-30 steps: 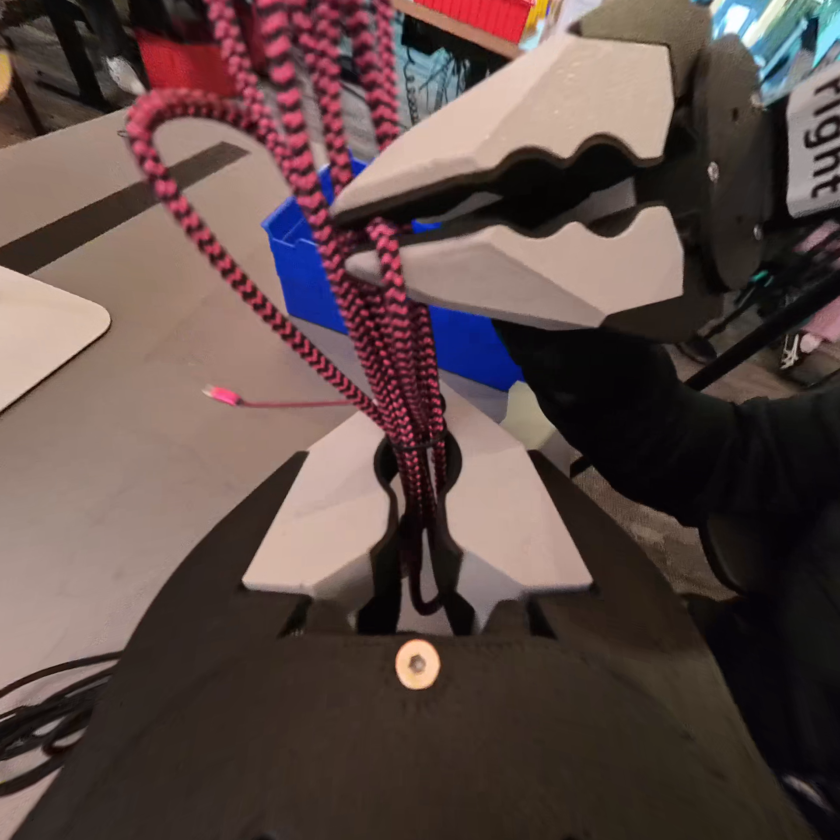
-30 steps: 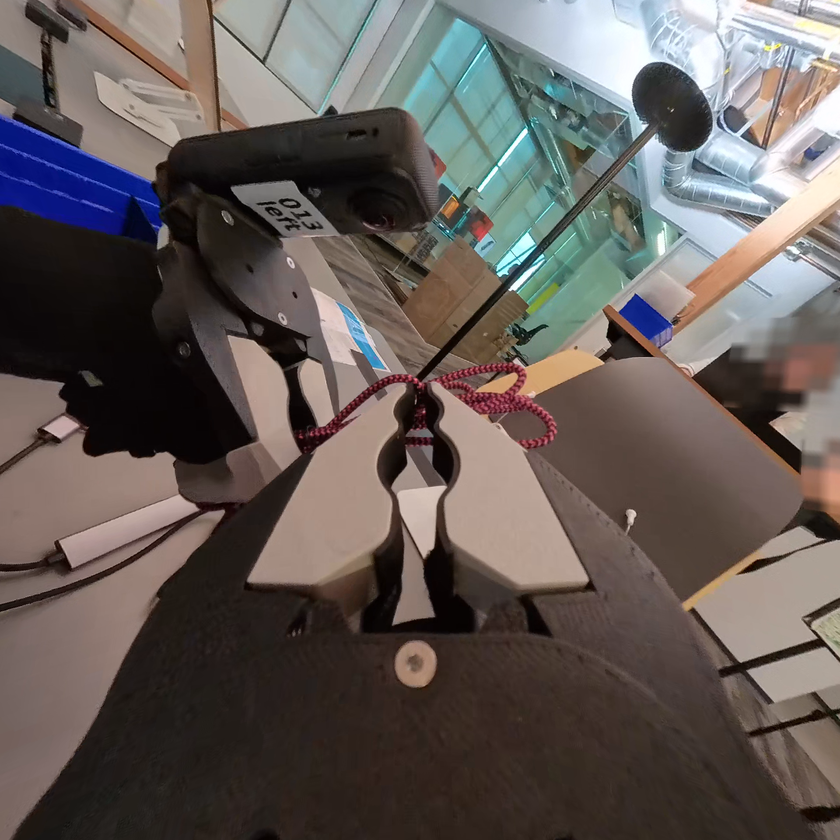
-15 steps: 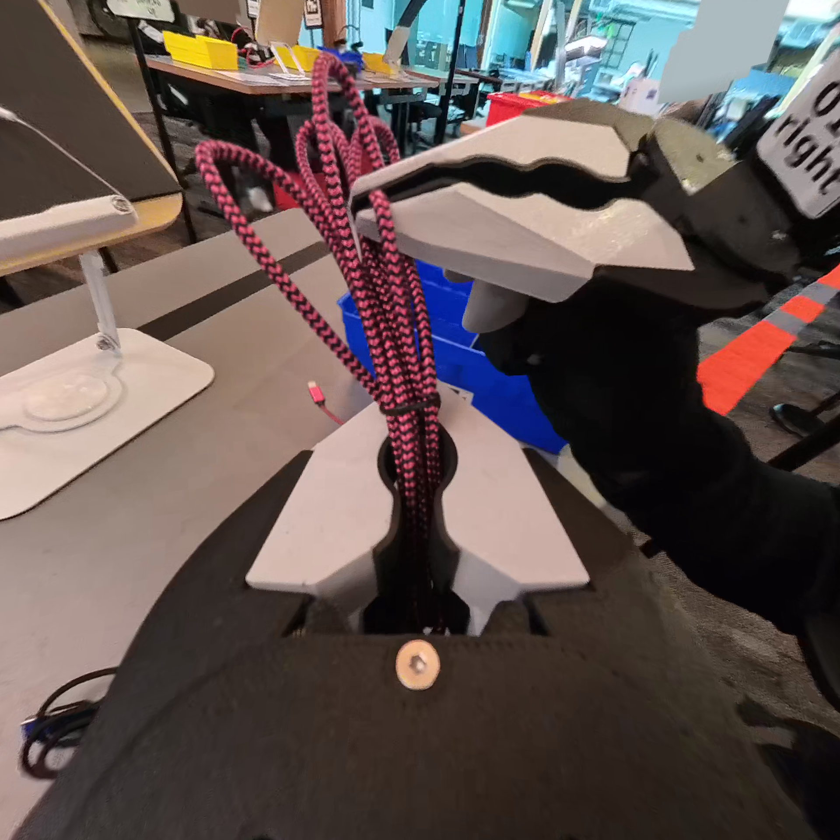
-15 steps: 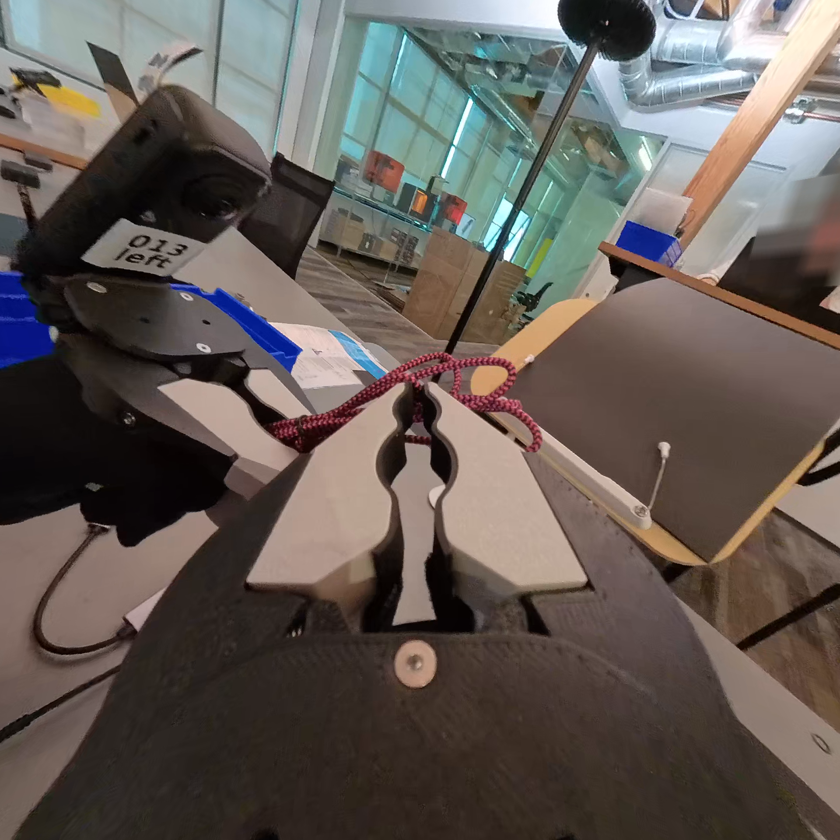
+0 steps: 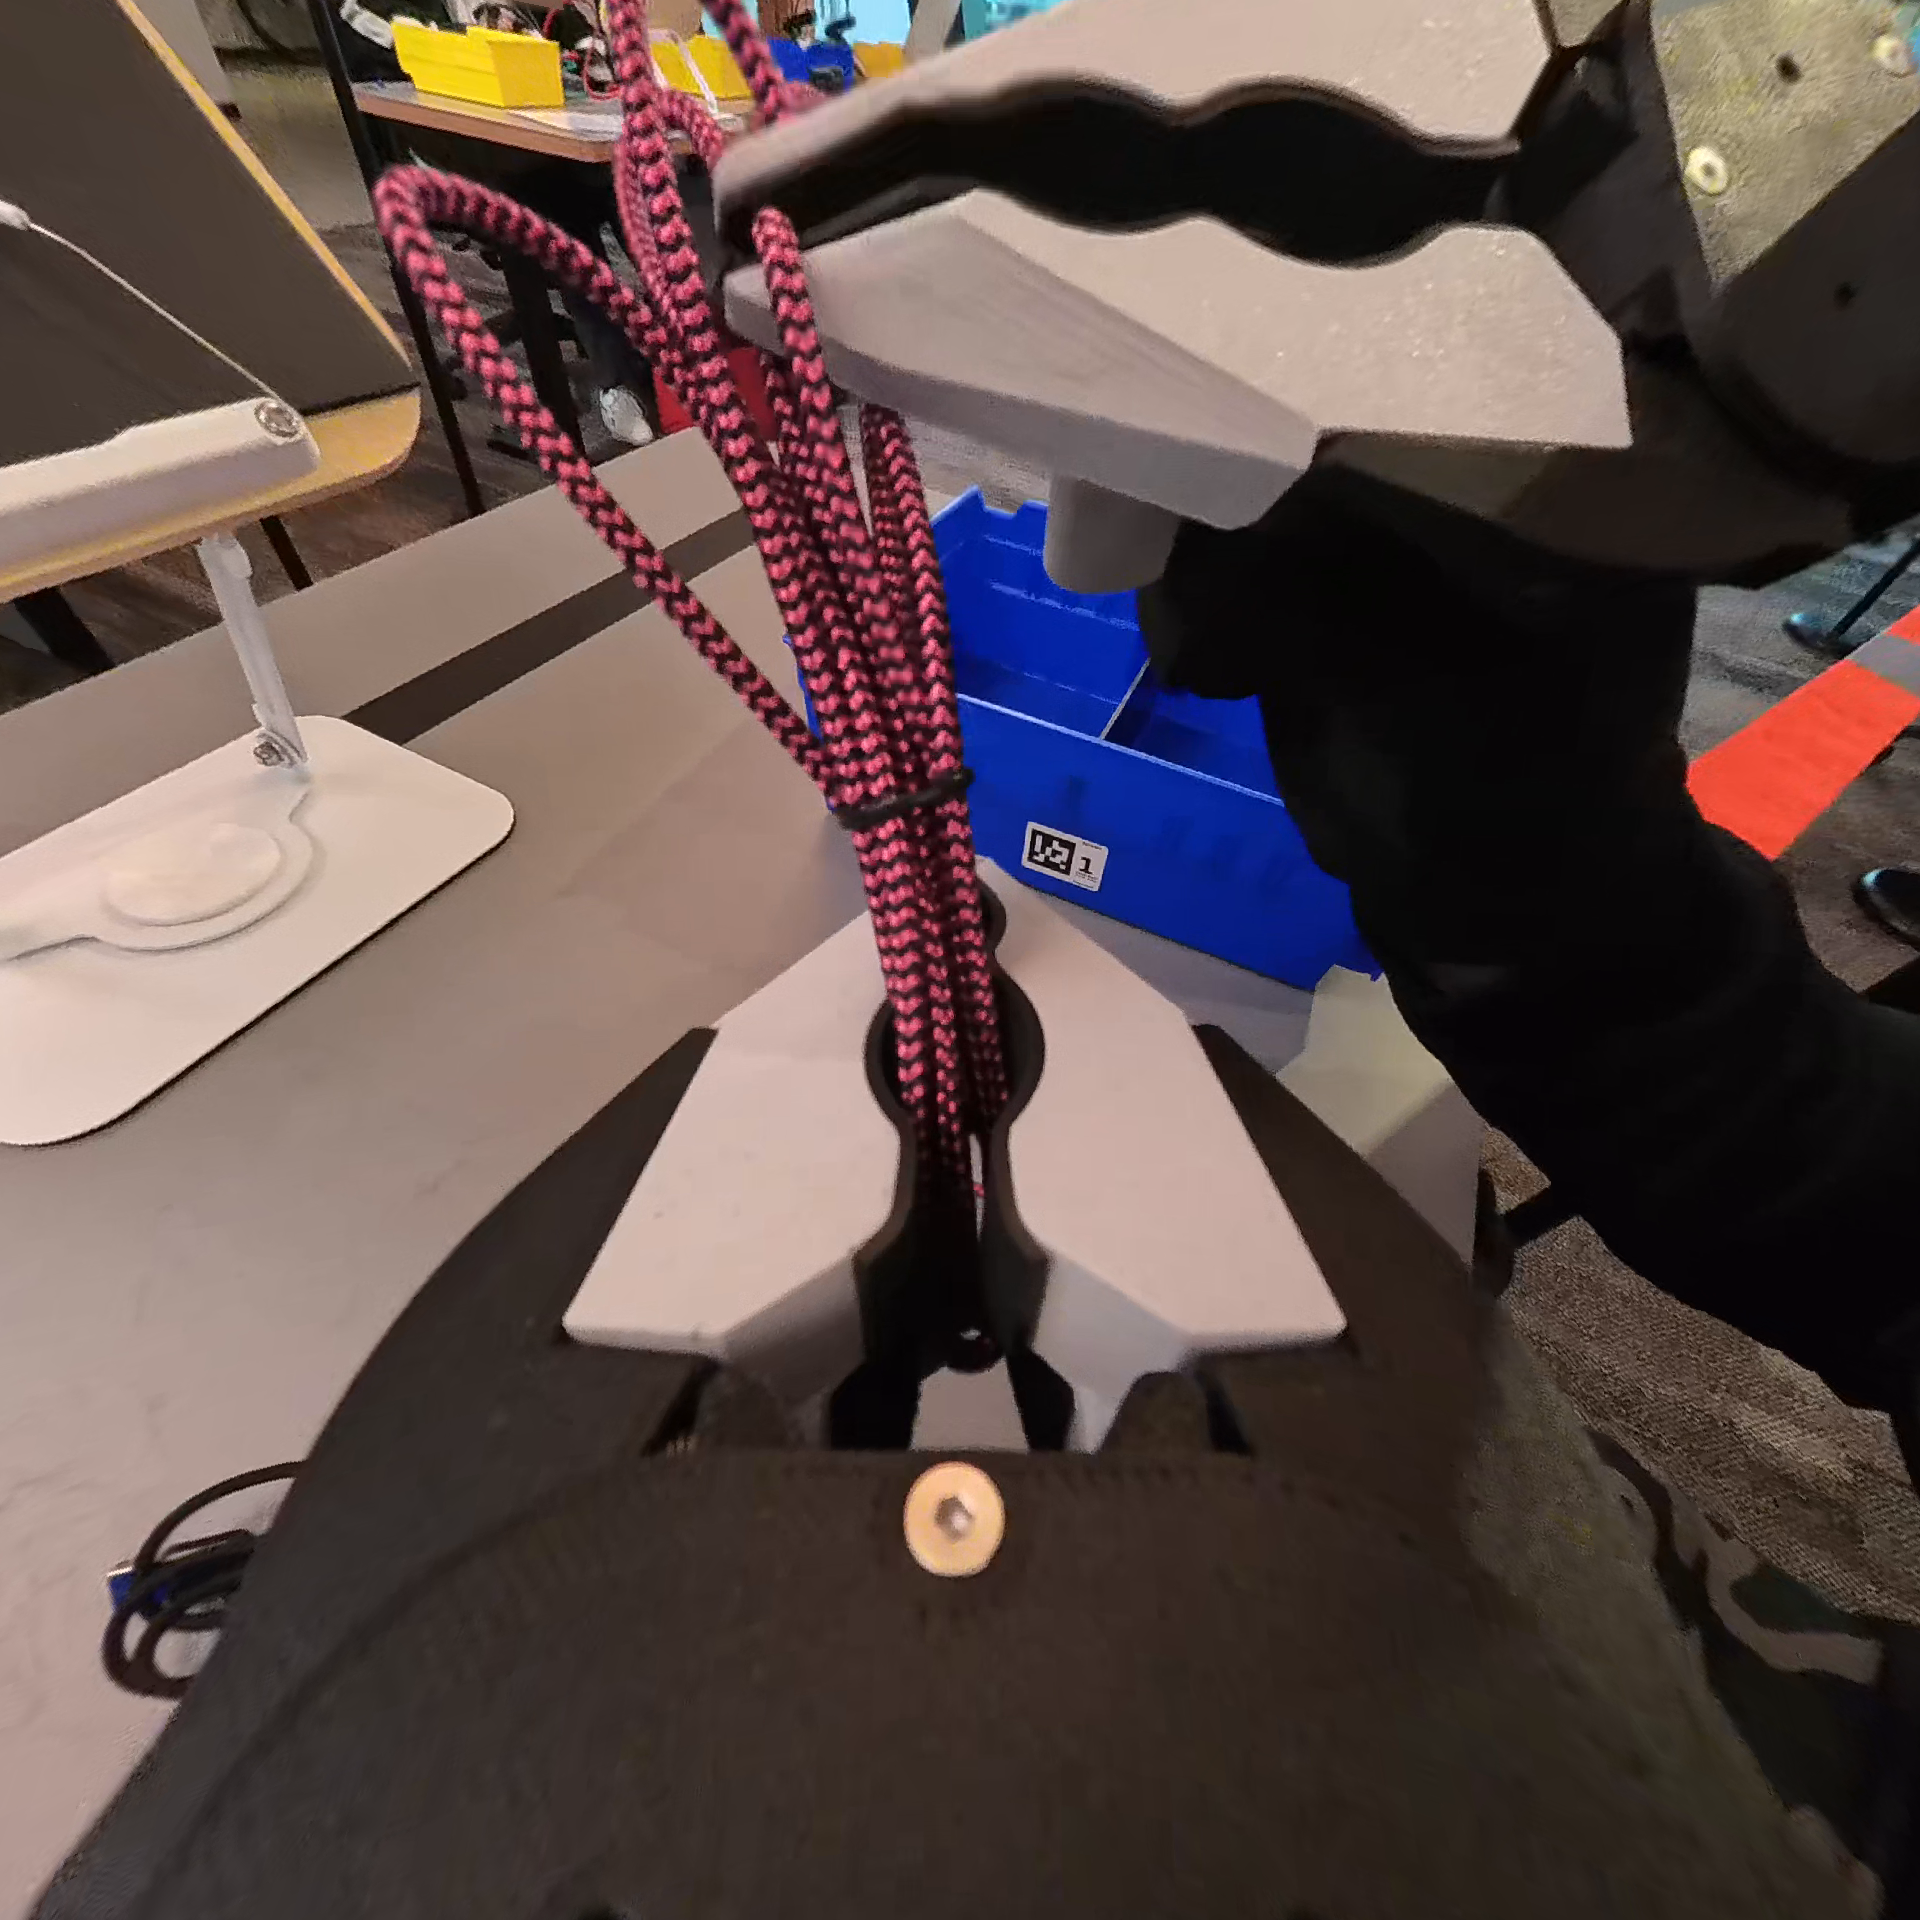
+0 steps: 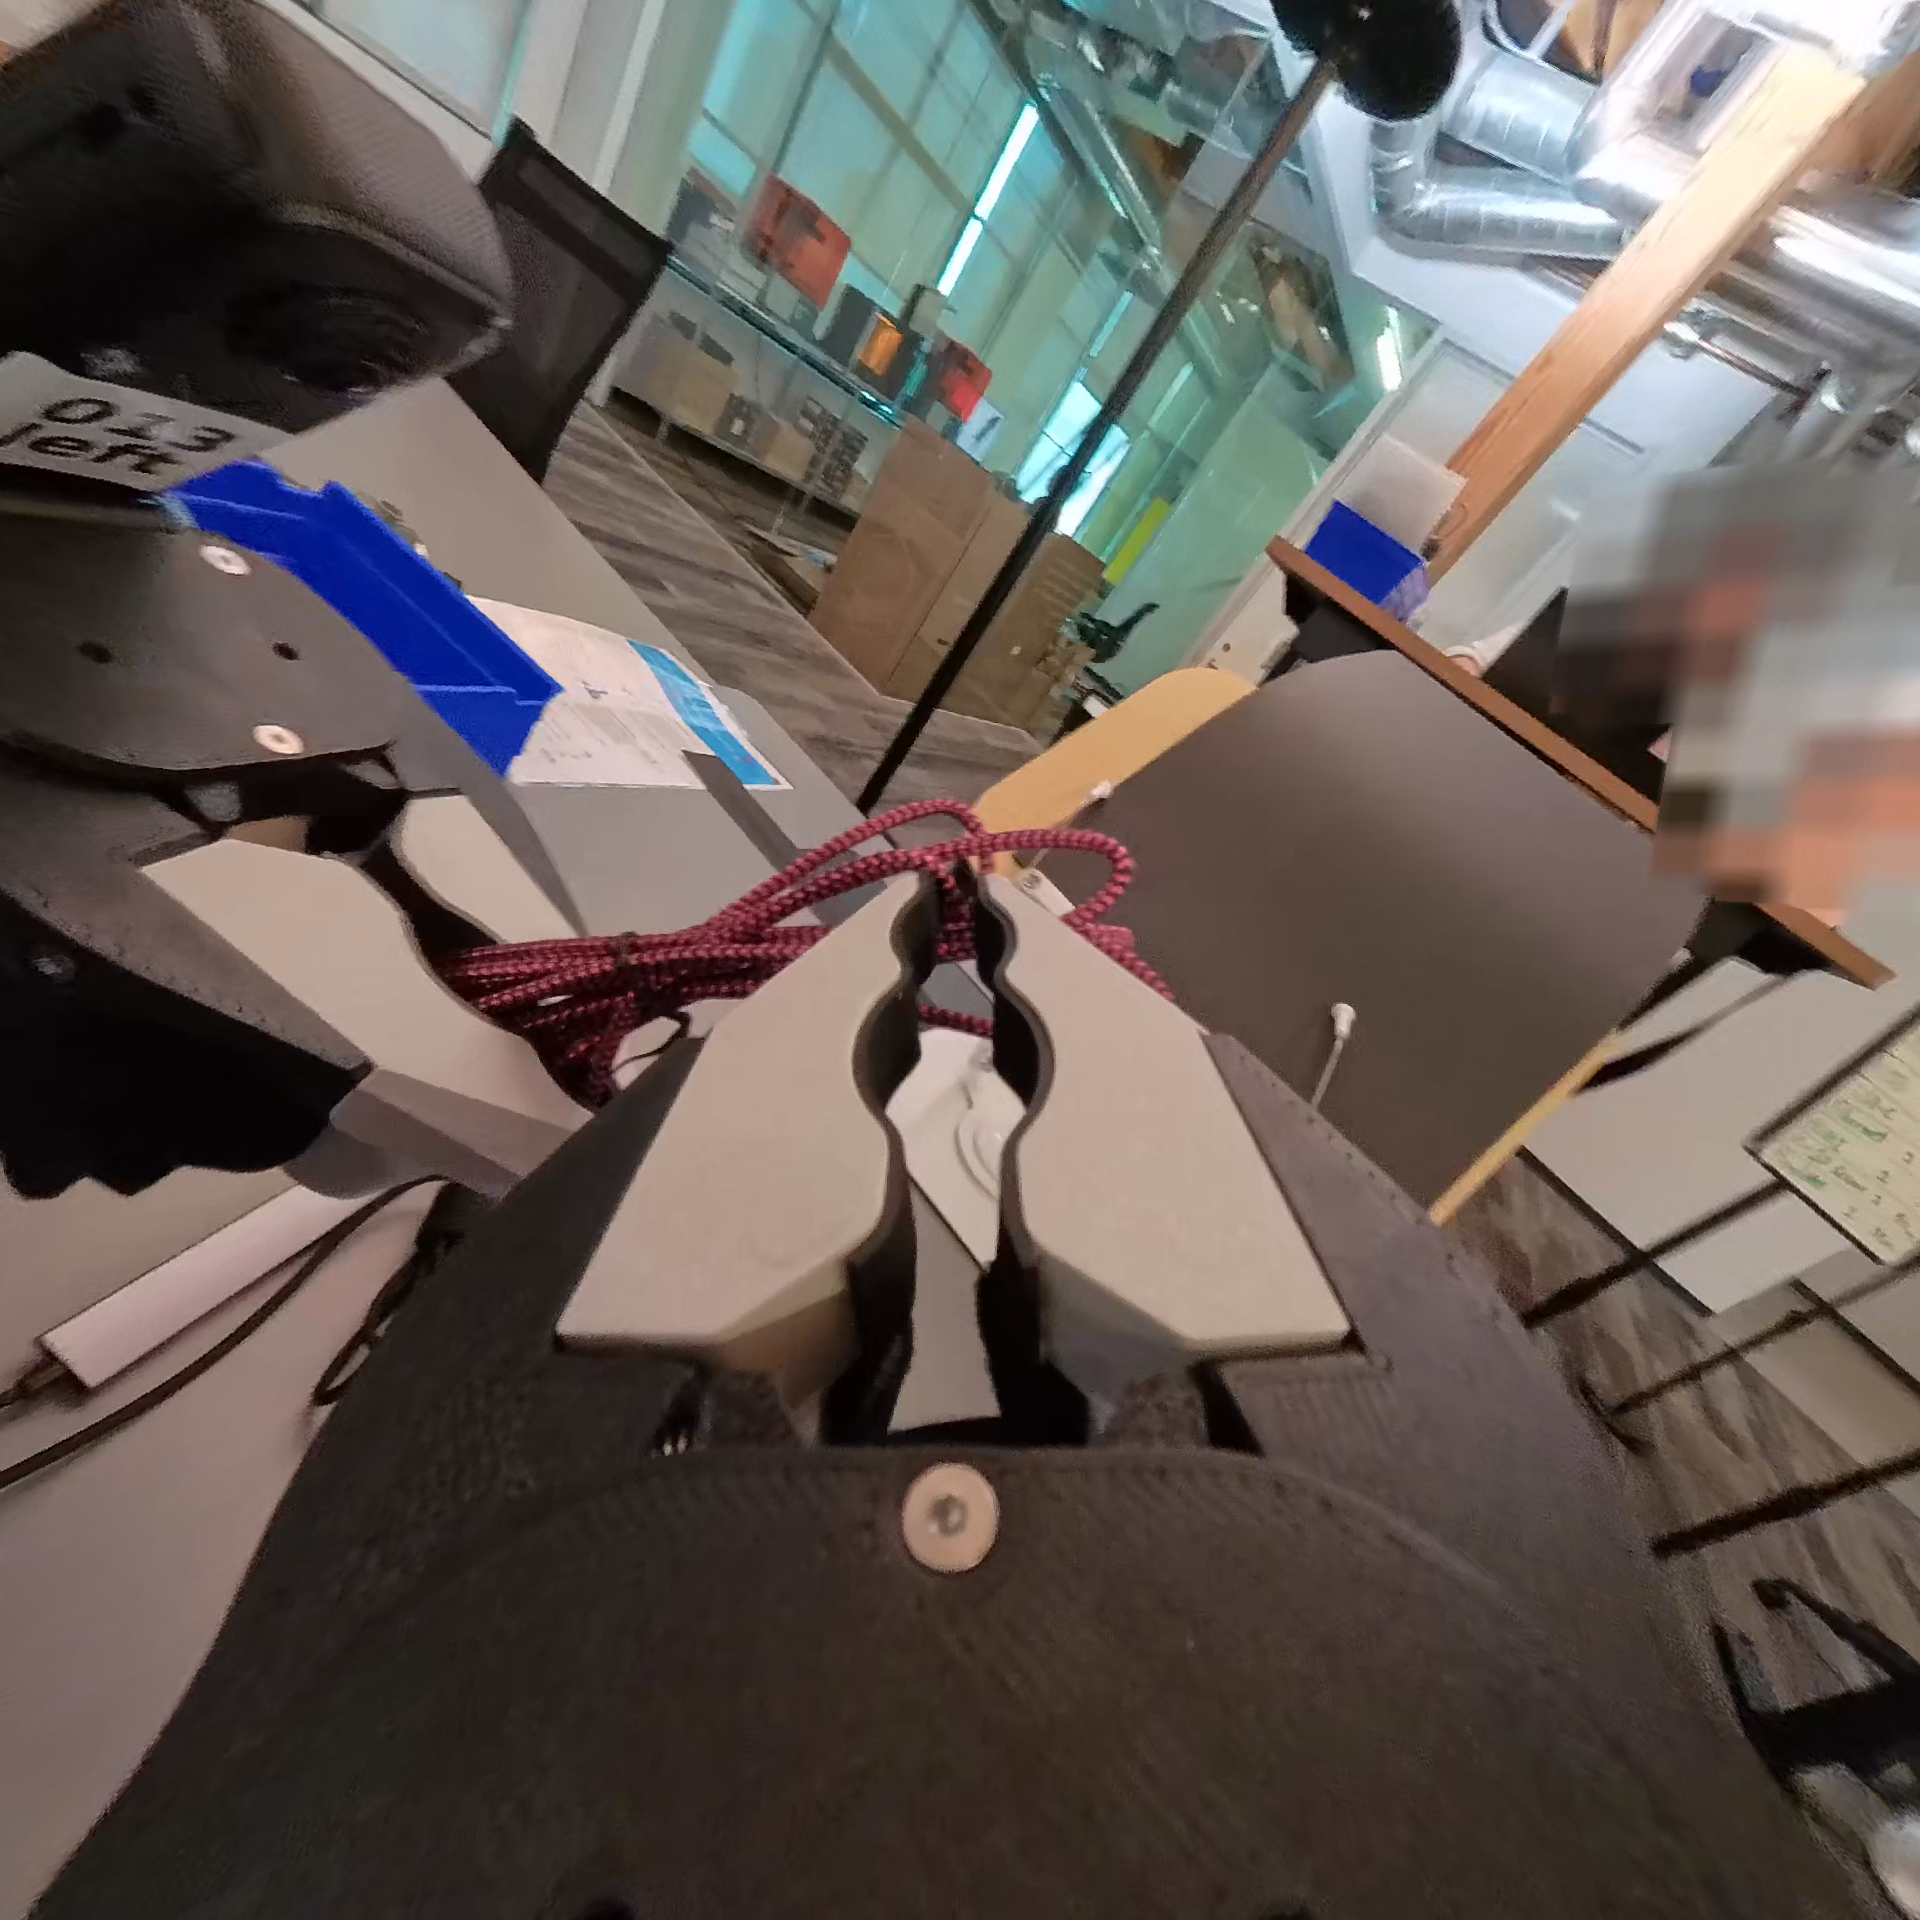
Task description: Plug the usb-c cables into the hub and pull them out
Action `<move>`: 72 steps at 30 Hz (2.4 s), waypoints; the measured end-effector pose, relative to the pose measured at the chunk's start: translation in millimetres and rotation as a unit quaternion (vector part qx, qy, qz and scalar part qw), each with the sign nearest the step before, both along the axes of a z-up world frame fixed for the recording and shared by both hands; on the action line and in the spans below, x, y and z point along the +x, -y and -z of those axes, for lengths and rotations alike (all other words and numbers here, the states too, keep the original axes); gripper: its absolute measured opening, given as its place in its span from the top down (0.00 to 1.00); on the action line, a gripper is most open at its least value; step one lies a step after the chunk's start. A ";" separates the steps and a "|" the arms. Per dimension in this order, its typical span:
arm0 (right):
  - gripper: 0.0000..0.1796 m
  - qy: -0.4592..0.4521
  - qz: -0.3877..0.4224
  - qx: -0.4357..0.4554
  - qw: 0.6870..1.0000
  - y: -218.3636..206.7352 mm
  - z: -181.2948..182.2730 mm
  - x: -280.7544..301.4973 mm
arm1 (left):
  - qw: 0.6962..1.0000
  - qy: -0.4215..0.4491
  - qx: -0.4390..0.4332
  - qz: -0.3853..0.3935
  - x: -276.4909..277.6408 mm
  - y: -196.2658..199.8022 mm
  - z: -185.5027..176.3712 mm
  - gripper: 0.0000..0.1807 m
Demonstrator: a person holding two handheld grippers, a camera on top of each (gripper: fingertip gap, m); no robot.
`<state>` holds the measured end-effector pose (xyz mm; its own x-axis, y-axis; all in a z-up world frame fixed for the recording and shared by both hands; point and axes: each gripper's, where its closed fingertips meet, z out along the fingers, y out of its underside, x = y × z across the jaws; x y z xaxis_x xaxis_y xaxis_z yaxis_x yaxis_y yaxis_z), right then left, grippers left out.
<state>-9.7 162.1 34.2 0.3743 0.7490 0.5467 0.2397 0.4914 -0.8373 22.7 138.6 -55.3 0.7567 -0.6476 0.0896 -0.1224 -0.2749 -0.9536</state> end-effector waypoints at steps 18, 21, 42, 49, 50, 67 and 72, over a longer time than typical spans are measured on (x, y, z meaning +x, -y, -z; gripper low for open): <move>0.66 -0.044 0.038 -0.048 0.997 -30.8 -8.3 14.9 | 1.000 -0.021 0.013 0.002 3.8 5.0 -0.7 1.00; 0.58 -0.036 0.028 -0.064 0.997 -36.1 -8.8 17.9 | 1.000 -0.025 0.014 0.004 4.3 7.1 2.4 1.00; 0.92 -0.011 -0.069 -0.101 0.992 -12.6 0.2 5.9 | 0.999 -0.040 0.031 -0.005 3.1 7.9 1.8 1.00; 0.93 -0.054 -0.081 -0.177 0.979 -18.2 1.5 5.8 | 0.999 -0.032 0.031 -0.012 0.3 6.6 -1.2 1.00; 0.83 -0.056 -0.052 -0.168 0.983 -26.3 1.0 8.2 | 0.999 -0.037 0.026 -0.011 0.9 6.3 0.3 1.00; 0.95 -0.015 0.004 -0.101 0.995 -27.2 3.0 -1.4 | 1.000 -0.022 0.018 -0.013 6.6 4.8 -2.5 1.00; 0.96 0.009 0.003 -0.013 1.000 -14.4 -5.8 -0.4 | 1.000 -0.014 -0.020 0.005 3.5 6.5 7.8 0.96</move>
